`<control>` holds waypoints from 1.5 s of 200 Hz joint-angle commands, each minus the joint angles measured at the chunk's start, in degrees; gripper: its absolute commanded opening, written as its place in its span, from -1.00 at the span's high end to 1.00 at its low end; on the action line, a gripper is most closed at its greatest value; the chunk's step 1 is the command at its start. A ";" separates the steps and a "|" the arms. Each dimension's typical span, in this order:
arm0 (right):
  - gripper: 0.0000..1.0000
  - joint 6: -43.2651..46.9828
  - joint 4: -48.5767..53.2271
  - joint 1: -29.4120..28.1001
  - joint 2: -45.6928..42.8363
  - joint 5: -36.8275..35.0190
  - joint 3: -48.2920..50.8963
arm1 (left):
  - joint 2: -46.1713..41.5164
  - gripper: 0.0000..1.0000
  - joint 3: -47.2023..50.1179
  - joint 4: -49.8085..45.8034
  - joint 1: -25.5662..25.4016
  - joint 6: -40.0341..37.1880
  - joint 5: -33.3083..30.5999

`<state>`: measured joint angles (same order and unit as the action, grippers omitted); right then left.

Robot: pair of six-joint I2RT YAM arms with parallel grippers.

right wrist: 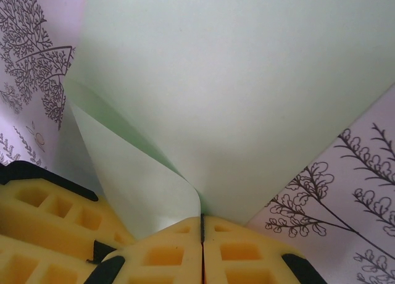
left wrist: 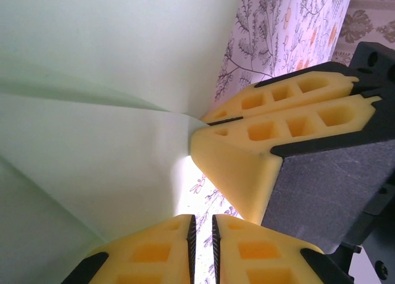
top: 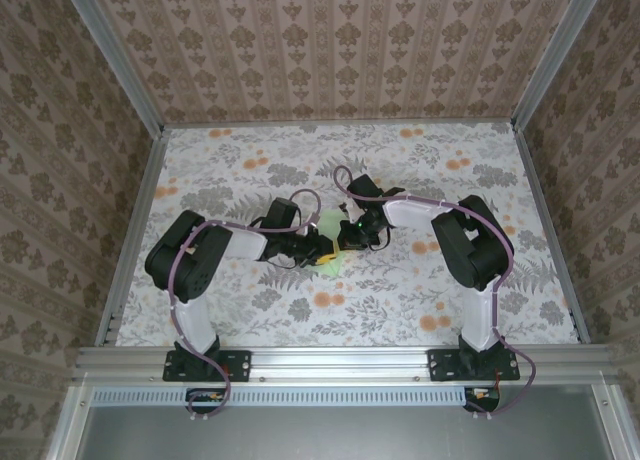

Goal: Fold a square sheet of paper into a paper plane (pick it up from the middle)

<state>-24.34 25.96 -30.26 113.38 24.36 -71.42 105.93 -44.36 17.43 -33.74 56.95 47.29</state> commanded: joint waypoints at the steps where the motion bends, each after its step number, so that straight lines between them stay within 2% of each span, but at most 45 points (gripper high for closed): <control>1: 0.84 0.24 1.82 -0.15 0.48 -1.21 -0.21 | 0.86 0.63 -0.91 -1.13 -0.54 -1.49 0.10; 248: 0.85 0.50 3.66 -0.12 3.00 -3.69 -2.28 | 2.44 0.65 -1.59 -4.25 -0.80 -2.12 -0.35; 300: 0.85 0.27 3.99 -0.15 2.67 -4.14 -2.16 | 2.48 0.69 -2.42 -9.20 -0.80 -3.70 -2.25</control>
<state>-24.16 27.88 -30.26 114.48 23.70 -73.08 106.94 -45.65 13.67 -34.06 55.64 46.70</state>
